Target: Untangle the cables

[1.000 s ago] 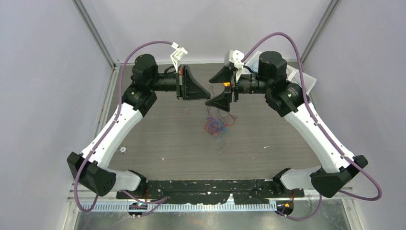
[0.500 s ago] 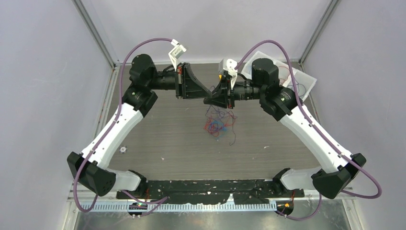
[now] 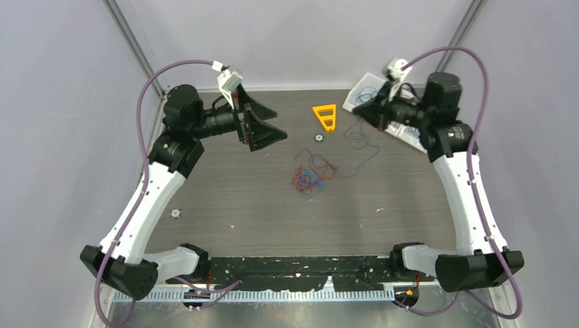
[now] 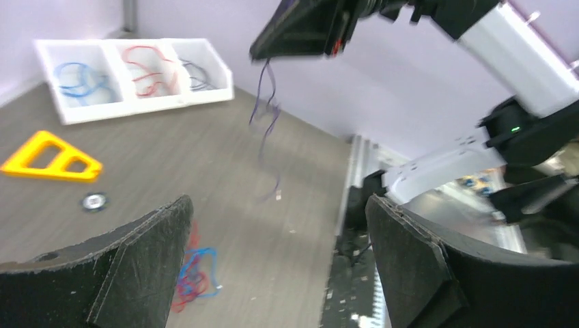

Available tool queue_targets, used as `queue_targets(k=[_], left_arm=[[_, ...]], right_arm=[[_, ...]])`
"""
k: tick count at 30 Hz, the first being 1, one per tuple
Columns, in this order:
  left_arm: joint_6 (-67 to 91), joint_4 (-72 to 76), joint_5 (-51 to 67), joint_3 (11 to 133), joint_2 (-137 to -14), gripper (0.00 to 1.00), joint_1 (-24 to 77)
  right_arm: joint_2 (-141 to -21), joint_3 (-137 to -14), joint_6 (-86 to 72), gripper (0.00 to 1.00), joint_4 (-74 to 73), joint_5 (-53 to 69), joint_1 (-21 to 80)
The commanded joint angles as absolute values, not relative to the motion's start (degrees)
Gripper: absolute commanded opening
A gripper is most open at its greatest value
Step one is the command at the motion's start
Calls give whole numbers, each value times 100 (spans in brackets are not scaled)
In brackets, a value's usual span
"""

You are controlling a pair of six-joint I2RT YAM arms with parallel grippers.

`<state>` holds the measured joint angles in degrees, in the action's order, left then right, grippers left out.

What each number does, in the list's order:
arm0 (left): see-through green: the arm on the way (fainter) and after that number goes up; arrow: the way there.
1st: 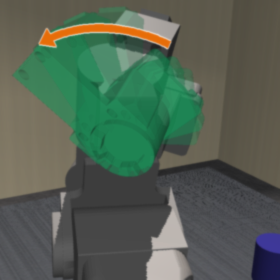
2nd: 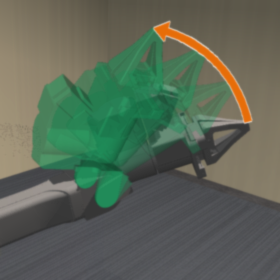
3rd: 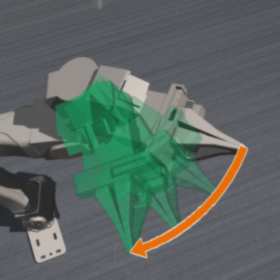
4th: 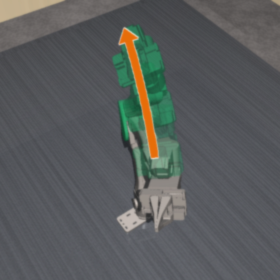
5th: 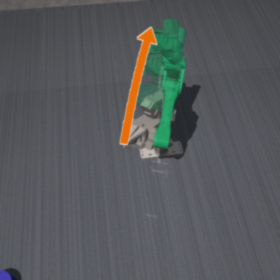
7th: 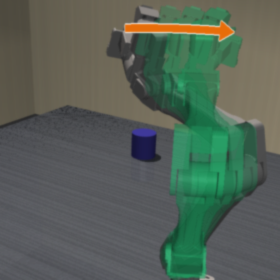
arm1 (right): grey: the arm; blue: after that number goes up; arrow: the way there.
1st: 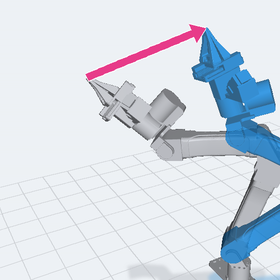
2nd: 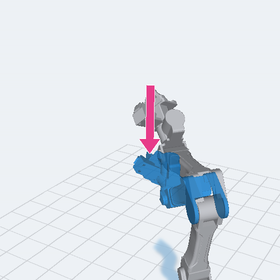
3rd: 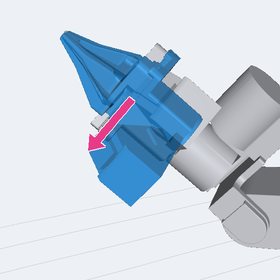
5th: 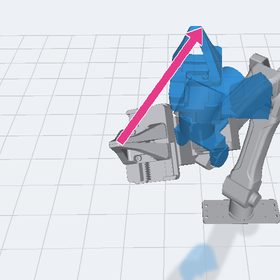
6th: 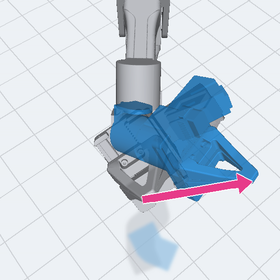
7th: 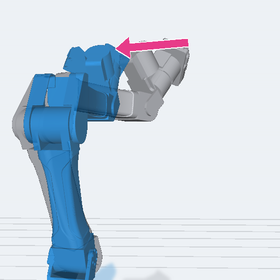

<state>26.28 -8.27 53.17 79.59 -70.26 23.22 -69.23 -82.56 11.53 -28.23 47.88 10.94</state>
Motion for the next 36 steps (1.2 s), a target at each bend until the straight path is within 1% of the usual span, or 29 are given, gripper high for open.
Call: queue_targets(k=[1,5,7,13,15,18,24,28,30,33,36], left_arm=[[1363,-1413,4334,7589,-6506,100,2329],[1351,-1423,4316,7404,-6509,99,2329],[1353,-1405,4321,7370,-6553,100,2329],[1272,-1445,4228,7250,-6657,100,2329],[1237,-1462,4150,7147,-6671,100,2329],[1134,-1563,4061,7032,-6689,100,2323],[973,-1714,3979,6927,-6762,100,2234],[923,-1803,3980,6947,-6875,100,2127],[929,-1875,3979,6986,-6934,99,2066],[934,-1943,3989,7010,-7001,100,1978],[996,-1926,4019,6982,-7034,100,1914]], right_arm=[[-6844,-8349,1281,5,-3072,4977,-443],[-7350,-8580,1507,5,-2992,4972,-1594],[-7715,-8707,1498,5,-2705,4852,-2021],[-9074,-9461,1220,6,-1695,4421,-2739],[-9640,-9751,1070,5,-1281,4266,-2823],[-10122,-10238,894,5,-1016,4091,-2856],[-10985,-10604,859,5,-157,3800,-2856],[-11408,-10447,822,5,1002,3695,-2856],[-11631,-10423,760,5,1202,3638,-2856],[-11879,-10496,621,5,1106,3626,-2856],[-11903,-10218,535,6,1122,3744,-2833]])
